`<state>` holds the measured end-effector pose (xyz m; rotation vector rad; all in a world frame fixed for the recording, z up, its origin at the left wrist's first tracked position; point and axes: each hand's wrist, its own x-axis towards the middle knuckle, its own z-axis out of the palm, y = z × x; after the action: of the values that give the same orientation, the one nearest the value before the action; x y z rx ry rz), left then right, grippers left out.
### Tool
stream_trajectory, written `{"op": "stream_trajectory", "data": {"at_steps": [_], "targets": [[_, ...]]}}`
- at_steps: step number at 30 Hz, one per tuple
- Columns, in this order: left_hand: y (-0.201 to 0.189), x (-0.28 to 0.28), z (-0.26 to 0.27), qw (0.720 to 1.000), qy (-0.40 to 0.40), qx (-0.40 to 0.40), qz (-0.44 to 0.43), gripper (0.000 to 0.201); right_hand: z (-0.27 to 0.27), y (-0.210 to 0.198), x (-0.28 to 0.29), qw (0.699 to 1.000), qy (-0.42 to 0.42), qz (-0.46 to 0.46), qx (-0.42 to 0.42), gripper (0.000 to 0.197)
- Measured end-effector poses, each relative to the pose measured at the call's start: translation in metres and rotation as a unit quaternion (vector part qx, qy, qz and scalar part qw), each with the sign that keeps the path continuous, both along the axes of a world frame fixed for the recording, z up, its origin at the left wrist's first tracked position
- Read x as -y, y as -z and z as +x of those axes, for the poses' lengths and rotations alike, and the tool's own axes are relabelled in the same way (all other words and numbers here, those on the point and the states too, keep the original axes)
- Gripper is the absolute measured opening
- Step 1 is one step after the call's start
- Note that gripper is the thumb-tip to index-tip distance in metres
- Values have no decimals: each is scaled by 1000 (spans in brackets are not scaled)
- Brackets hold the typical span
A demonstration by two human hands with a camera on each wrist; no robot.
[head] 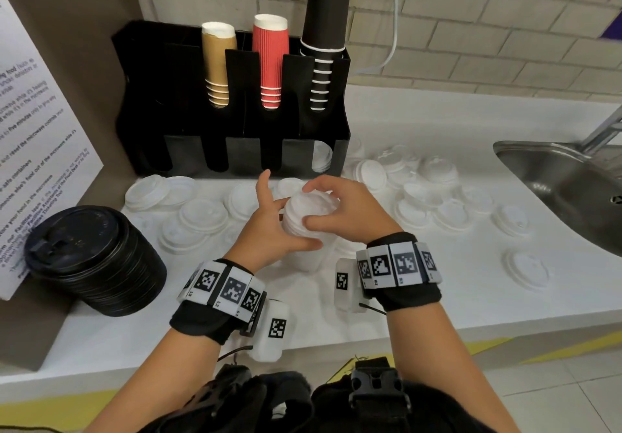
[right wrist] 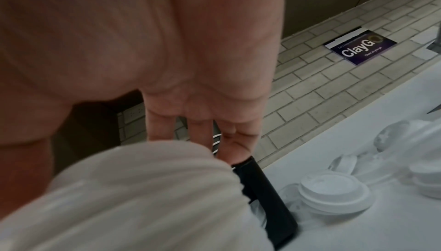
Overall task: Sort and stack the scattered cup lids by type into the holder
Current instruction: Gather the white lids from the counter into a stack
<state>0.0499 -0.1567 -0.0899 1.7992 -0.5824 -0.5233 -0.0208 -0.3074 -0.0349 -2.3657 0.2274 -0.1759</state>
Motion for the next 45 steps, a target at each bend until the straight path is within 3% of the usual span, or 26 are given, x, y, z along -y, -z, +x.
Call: {"op": "stream_trajectory", "data": {"at_steps": [12,17,20,22,25,27,30,36,38,40,42,45], "targets": [[0,3,1,1000,2,24,20,132,-2,-6,-3,998,-10,-62,-14,56],[-4,3,-1,998,12,61,18,83,-9,-4,2,1000,-17,-20,-6,64],[-6,3,-2,998,5,63,22,75,-31,-4,37,993,107,34,31,66],[-7,3,-1,998,7,62,25,74,-53,-2,80,965,264,11,-8,70],[-7,5,-1,997,12,65,28,76,-92,4,139,878,456,-31,-144,80],[-7,5,-1,998,10,63,27,75,-112,10,163,830,520,-28,-201,82],[-8,5,-1,998,6,61,26,75,-132,16,181,798,551,-12,-244,82],[-8,7,-3,999,0,50,12,74,-150,27,171,831,488,-75,-257,37],[-8,7,-3,999,-1,47,11,74,-139,18,164,845,441,-82,-293,38],[-8,7,-3,999,-3,45,10,74,-122,6,157,873,364,-20,-325,47],[-8,8,-3,999,-4,41,9,74,-110,-1,152,897,319,53,-303,50],[-7,7,-3,999,-6,38,10,75,-104,-4,149,908,349,52,-228,42]]}}
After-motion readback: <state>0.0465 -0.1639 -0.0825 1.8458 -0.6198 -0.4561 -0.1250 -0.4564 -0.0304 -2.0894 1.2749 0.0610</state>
